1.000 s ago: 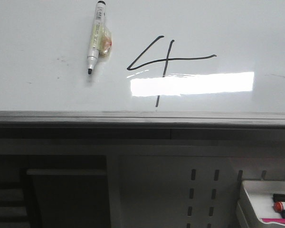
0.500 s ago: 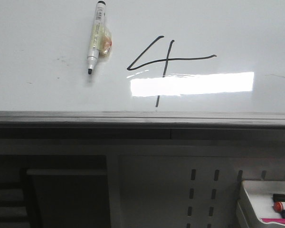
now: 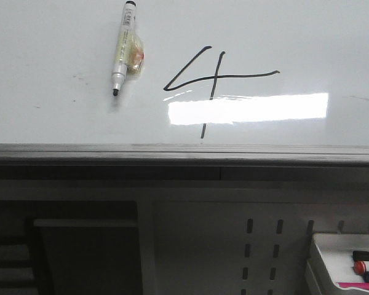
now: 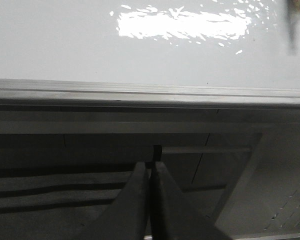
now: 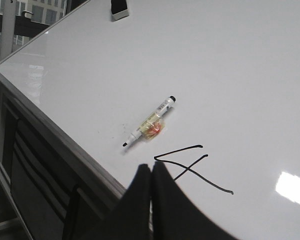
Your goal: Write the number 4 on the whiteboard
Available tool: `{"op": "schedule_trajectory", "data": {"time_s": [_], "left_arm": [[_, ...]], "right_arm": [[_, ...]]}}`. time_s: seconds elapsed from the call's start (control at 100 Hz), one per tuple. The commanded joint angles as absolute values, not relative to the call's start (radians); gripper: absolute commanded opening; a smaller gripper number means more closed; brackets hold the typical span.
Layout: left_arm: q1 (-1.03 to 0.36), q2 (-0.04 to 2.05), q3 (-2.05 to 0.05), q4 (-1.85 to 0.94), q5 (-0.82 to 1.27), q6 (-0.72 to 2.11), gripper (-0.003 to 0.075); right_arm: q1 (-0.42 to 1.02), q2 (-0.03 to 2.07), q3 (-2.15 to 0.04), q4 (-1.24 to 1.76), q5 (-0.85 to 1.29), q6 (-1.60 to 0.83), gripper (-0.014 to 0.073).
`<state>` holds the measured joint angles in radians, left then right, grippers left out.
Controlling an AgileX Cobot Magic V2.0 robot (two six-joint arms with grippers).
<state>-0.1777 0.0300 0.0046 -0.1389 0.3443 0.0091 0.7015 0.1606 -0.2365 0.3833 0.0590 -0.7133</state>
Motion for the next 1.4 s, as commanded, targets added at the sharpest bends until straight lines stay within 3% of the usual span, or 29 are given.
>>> {"op": "schedule_trajectory", "data": {"time_s": [0.0, 0.83, 0.9, 1.11, 1.39], "left_arm": [[-0.177, 0.041, 0.038, -0.155, 0.302, 0.0, -0.002], [-0.177, 0.041, 0.038, -0.155, 0.302, 0.0, -0.002], [-0.177, 0.041, 0.038, -0.155, 0.302, 0.0, -0.002], [-0.177, 0.041, 0.038, -0.155, 0.302, 0.0, -0.002], [-0.177, 0.041, 0.038, -0.155, 0.302, 0.0, -0.002]], "right_arm": [[0.695, 0.171, -0.265, 0.388, -0.017, -0.713, -0.0064], [0.66, 0.171, -0.234, 0.311, -0.015, -0.713, -0.0064], [0.611, 0.171, -0.208, 0.223, -0.009, -0.641, -0.0064], [0.356, 0.171, -0.112, -0.229, 0.054, 0.106, -0.0064], [0.092, 0.135, 0.035, -0.232, 0.04, 0.142, -0.0064]]}}
